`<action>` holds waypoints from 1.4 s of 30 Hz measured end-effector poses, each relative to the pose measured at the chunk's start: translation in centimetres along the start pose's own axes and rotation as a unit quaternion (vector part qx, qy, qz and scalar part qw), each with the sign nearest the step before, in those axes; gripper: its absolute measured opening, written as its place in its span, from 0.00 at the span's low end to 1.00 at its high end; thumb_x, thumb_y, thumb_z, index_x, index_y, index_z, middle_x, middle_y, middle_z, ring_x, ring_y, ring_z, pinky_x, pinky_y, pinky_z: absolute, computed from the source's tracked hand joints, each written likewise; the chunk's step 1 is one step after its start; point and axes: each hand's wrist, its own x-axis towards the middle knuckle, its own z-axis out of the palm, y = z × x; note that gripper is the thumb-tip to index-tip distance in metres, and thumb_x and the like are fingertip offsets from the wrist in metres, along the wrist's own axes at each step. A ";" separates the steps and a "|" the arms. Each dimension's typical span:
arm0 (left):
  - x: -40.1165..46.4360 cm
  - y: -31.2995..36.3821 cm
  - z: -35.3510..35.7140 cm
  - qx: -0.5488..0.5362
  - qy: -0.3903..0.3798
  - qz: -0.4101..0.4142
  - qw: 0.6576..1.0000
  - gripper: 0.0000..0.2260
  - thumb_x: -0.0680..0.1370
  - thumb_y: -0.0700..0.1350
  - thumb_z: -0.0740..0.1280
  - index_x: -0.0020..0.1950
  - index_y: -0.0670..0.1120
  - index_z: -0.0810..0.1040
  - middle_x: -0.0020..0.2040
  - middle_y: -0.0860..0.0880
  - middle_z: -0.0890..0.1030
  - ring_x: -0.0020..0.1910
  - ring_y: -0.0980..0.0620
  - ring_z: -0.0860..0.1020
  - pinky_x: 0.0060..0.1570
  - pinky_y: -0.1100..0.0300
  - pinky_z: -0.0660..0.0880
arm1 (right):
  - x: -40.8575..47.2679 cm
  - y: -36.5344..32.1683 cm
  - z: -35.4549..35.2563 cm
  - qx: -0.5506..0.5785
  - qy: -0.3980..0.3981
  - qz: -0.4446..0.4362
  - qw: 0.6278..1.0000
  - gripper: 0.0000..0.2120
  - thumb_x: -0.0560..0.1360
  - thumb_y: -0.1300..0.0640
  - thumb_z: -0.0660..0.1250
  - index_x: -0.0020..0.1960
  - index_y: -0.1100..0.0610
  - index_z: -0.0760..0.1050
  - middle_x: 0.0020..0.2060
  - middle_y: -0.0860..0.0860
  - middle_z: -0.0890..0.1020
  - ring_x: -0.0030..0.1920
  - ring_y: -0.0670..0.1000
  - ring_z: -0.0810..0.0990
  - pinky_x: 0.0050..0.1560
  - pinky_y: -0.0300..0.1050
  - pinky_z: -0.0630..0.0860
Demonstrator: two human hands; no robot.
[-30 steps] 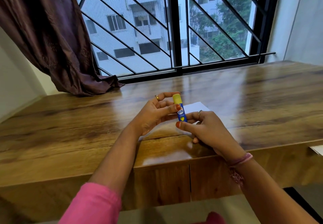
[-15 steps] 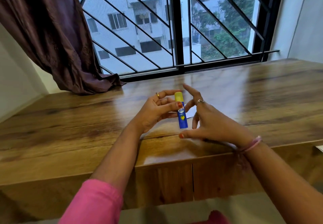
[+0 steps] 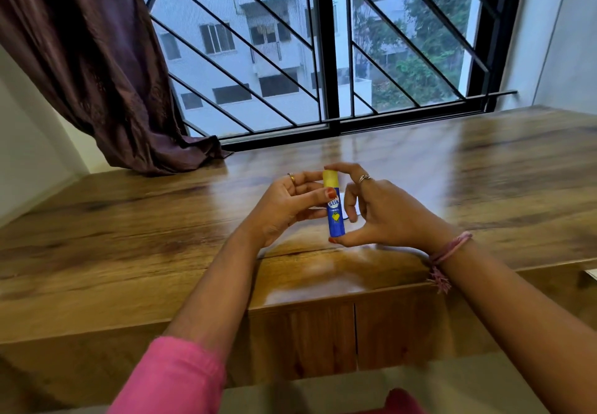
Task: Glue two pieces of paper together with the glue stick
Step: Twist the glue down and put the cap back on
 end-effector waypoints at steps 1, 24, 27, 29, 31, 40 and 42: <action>0.0 0.0 0.0 -0.004 -0.001 -0.004 1.000 0.14 0.70 0.43 0.72 0.55 0.46 0.79 0.48 0.46 0.85 0.49 0.49 0.83 0.44 0.59 0.80 | 0.0 0.0 0.0 -0.014 0.004 0.002 1.000 0.46 0.60 0.44 0.77 0.71 0.46 0.56 0.29 0.44 0.74 0.29 0.42 0.73 0.30 0.34 0.67; 0.6 -1.0 -0.7 0.103 0.140 -0.018 0.985 0.11 0.71 0.39 0.74 0.52 0.42 0.80 0.49 0.41 0.84 0.50 0.43 0.82 0.51 0.55 0.79 | -0.7 1.4 0.5 -0.089 0.041 0.108 0.989 0.35 0.67 0.37 0.70 0.68 0.51 0.67 0.52 0.43 0.74 0.48 0.46 0.76 0.44 0.42 0.71; 1.3 -1.7 -1.6 0.201 0.217 -0.013 0.955 0.12 0.71 0.41 0.74 0.53 0.42 0.79 0.49 0.43 0.83 0.48 0.47 0.82 0.52 0.57 0.78 | -1.0 1.2 0.3 -0.155 0.057 0.117 0.979 0.17 0.72 0.43 0.67 0.56 0.51 0.77 0.53 0.47 0.77 0.54 0.51 0.76 0.52 0.49 0.72; 1.6 -2.2 -2.1 0.254 0.238 -0.015 0.937 0.13 0.71 0.41 0.74 0.55 0.42 0.78 0.49 0.46 0.83 0.45 0.54 0.81 0.47 0.63 0.78 | -0.9 1.3 0.3 -0.190 0.040 0.128 0.973 0.15 0.73 0.43 0.65 0.55 0.51 0.78 0.56 0.48 0.78 0.56 0.52 0.75 0.54 0.51 0.70; 1.8 -2.5 -2.4 0.283 0.255 -0.013 0.925 0.13 0.71 0.41 0.74 0.54 0.43 0.78 0.47 0.48 0.82 0.43 0.58 0.79 0.45 0.66 0.77 | -0.9 1.4 0.5 -0.210 0.013 0.136 0.968 0.15 0.74 0.43 0.63 0.55 0.50 0.78 0.58 0.48 0.78 0.58 0.53 0.74 0.55 0.51 0.69; 2.4 -3.0 -2.7 0.339 0.282 -0.018 0.897 0.14 0.73 0.41 0.72 0.58 0.43 0.76 0.46 0.48 0.82 0.40 0.59 0.78 0.44 0.63 0.77 | -0.9 1.3 0.9 -0.202 -0.062 0.136 0.968 0.18 0.77 0.43 0.57 0.61 0.49 0.77 0.61 0.47 0.77 0.62 0.52 0.73 0.55 0.52 0.68; 2.5 -3.0 -2.7 0.334 0.282 -0.026 0.899 0.15 0.73 0.39 0.73 0.58 0.43 0.76 0.49 0.45 0.83 0.43 0.53 0.81 0.50 0.55 0.78 | -0.9 1.1 1.0 -0.198 -0.070 0.135 0.968 0.18 0.78 0.44 0.57 0.62 0.48 0.76 0.62 0.47 0.76 0.62 0.52 0.72 0.56 0.52 0.67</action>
